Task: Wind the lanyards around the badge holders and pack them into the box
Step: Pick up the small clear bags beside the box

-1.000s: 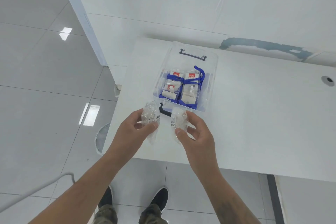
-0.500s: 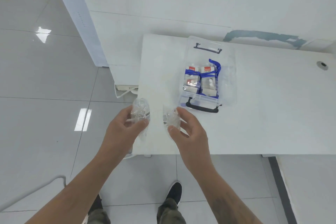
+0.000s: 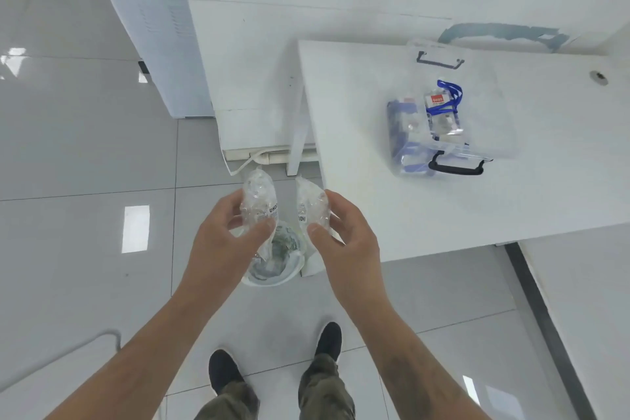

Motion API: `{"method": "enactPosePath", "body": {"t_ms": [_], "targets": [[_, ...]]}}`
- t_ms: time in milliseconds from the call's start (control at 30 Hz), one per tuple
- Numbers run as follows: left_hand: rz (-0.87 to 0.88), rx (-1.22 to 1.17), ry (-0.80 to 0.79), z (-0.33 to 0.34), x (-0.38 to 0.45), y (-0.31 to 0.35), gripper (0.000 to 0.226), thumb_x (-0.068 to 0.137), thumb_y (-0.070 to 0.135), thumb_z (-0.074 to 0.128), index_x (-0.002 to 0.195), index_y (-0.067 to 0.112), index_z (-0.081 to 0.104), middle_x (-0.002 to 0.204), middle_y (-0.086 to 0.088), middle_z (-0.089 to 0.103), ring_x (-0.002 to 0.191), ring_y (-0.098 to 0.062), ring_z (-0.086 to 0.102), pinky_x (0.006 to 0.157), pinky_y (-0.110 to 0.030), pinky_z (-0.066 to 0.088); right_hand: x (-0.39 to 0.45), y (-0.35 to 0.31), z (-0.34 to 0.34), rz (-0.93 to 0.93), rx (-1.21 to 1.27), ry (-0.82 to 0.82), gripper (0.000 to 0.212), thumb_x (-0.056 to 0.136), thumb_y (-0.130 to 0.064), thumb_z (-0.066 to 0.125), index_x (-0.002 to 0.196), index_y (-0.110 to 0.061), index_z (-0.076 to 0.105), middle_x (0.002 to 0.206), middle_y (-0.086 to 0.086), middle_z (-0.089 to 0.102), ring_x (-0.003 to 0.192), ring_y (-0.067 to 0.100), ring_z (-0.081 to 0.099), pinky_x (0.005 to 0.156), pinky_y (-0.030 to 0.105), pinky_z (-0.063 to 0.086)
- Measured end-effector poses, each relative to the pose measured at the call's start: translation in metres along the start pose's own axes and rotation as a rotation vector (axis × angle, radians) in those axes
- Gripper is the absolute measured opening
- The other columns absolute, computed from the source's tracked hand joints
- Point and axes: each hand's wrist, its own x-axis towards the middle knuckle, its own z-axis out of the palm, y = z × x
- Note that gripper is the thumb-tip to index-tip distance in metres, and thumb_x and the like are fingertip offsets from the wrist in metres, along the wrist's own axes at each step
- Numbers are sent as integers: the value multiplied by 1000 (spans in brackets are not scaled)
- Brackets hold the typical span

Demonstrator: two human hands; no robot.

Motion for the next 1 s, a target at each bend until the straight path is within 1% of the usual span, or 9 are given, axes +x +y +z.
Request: {"method": "enactPosePath", "body": {"t_ms": [133,267,433,567,667,767,833,900,1000], "targets": [[7,-6,-3,-10,5,-16,47,85,26,74,129,29,57,114,18,67,106,6,59,80,-13,42,1,9,19,8,-7,-2,43,90,-7,64,121,-36,57,118,-22,64,107,-10,60,77,5,48],[-7,-30,10,-11,16,-42,47,84,29,74,128,30,57,113,18,67,107,5,60,78,-14,44,12,28,33,30,20,-4,42,91,-6,63,126,-29,57,118,-20,65,100,-12,62,71,6,49],[-38,-36,26,-4,37,-86,52,84,30,75,132,30,54,119,16,66,113,-1,59,81,-18,45,29,69,45,30,28,-19,42,92,-6,62,128,-27,56,119,-17,65,107,-7,62,77,10,51],[-63,-60,44,10,53,-121,52,85,28,74,133,29,54,118,16,66,110,2,60,79,-14,44,43,114,53,34,17,-37,41,93,-8,62,128,-29,56,122,-16,64,112,-2,61,82,16,53],[-87,-71,55,20,67,-158,43,85,24,73,125,33,59,111,20,68,103,8,61,76,-13,46,56,159,63,55,8,-31,41,93,-11,63,127,-32,55,123,-19,62,113,-3,59,86,18,54],[-129,-74,51,33,84,-200,41,85,25,73,121,38,60,107,22,69,100,11,62,81,-17,49,70,203,70,73,-12,-23,40,92,-14,64,125,-36,55,122,-23,62,115,-3,59,89,17,52],[-158,-89,44,42,101,-229,42,84,25,74,121,40,61,108,21,69,101,6,64,87,-23,51,84,233,73,97,-7,-17,40,92,-14,64,124,-37,56,122,-24,62,115,-4,58,87,16,52],[-174,-95,23,55,120,-254,42,84,24,75,120,41,61,109,19,70,103,2,65,88,-27,53,102,261,75,121,-7,-5,40,92,-14,64,122,-38,56,120,-26,62,113,-5,59,84,13,52],[-155,-90,15,74,146,-290,40,84,19,74,115,42,62,105,21,70,101,7,63,88,-24,53,128,301,75,143,-9,20,40,90,-13,66,120,-37,58,115,-25,63,108,-4,61,78,13,53]]}}
